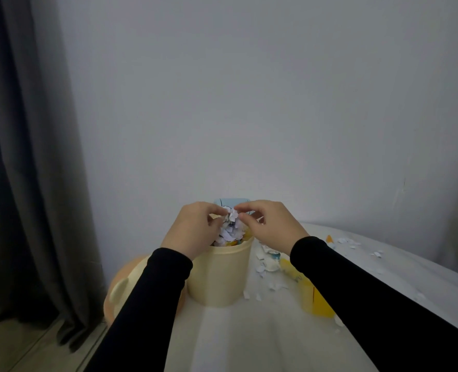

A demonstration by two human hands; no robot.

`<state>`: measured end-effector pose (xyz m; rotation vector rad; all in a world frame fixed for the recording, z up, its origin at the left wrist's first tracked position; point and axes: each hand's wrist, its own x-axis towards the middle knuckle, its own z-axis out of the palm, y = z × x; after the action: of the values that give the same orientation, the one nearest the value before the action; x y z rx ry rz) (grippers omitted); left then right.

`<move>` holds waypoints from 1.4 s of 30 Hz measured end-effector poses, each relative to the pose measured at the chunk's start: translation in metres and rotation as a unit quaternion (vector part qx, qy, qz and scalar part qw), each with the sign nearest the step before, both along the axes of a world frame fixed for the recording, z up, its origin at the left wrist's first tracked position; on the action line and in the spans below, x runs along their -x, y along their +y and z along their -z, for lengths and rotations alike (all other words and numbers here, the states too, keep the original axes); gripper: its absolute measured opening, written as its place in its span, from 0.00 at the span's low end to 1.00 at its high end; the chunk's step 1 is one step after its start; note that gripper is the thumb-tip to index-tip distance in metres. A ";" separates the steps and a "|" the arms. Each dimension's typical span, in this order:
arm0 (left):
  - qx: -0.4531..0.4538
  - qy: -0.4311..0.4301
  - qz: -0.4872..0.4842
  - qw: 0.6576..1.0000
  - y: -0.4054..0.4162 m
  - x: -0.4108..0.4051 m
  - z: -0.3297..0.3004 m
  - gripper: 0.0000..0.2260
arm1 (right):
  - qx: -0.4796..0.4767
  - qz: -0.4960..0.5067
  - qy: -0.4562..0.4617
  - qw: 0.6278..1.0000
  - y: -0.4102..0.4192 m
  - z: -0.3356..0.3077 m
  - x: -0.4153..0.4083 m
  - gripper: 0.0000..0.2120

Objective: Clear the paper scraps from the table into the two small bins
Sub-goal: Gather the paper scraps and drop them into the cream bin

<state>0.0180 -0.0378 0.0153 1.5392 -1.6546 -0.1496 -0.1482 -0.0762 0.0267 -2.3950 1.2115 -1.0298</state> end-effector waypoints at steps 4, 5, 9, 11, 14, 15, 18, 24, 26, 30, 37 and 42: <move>0.021 -0.125 -0.010 0.992 0.000 0.009 -0.002 0.15 | -0.016 -0.010 -0.026 0.999 0.003 0.011 0.012 0.16; -0.011 -0.142 0.007 0.990 0.002 0.013 -0.004 0.17 | -0.037 -0.022 -0.031 0.999 0.004 0.015 0.015 0.21; -0.138 -0.277 0.014 0.951 0.005 0.022 0.001 0.16 | -0.132 -0.049 -0.028 0.990 0.011 0.033 0.015 0.47; -0.143 -0.339 0.003 0.930 0.004 0.023 0.006 0.16 | -0.177 -0.054 -0.069 0.980 0.014 0.044 0.007 0.59; -0.108 -0.209 0.027 0.971 0.009 0.021 0.000 0.18 | -0.205 -0.050 -0.135 0.968 0.018 0.057 -0.005 0.64; -0.096 -0.138 0.037 0.985 0.012 0.018 -0.005 0.19 | -0.206 -0.048 -0.154 0.965 0.019 0.061 -0.007 0.63; -0.083 -0.090 0.010 0.992 0.020 0.010 -0.016 0.20 | -0.208 -0.048 -0.200 0.956 0.023 0.064 -0.012 0.62; -0.112 -0.169 -0.022 0.979 0.025 0.010 -0.016 0.17 | -0.211 -0.038 -0.221 0.951 0.023 0.065 -0.013 0.65; -0.073 -0.162 0.002 0.984 0.026 0.018 -0.013 0.15 | -0.215 -0.034 -0.221 0.951 0.023 0.066 -0.014 0.64; -0.054 -0.176 0.032 0.982 0.027 0.031 -0.008 0.09 | -0.207 -0.021 -0.218 0.954 0.019 0.070 -0.018 0.51; -0.045 -0.124 0.041 0.990 0.022 0.032 -0.005 0.12 | -0.184 -0.026 -0.223 0.957 0.019 0.072 -0.018 0.37; -0.008 -0.169 -0.049 0.984 0.017 0.049 0.007 0.08 | -0.181 -0.026 -0.209 0.961 0.019 0.070 -0.015 0.31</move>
<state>-0.0309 -0.0212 0.0085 1.7251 -1.8345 0.1603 -0.1328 -0.0570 -0.0435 -1.8076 1.0656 -1.1124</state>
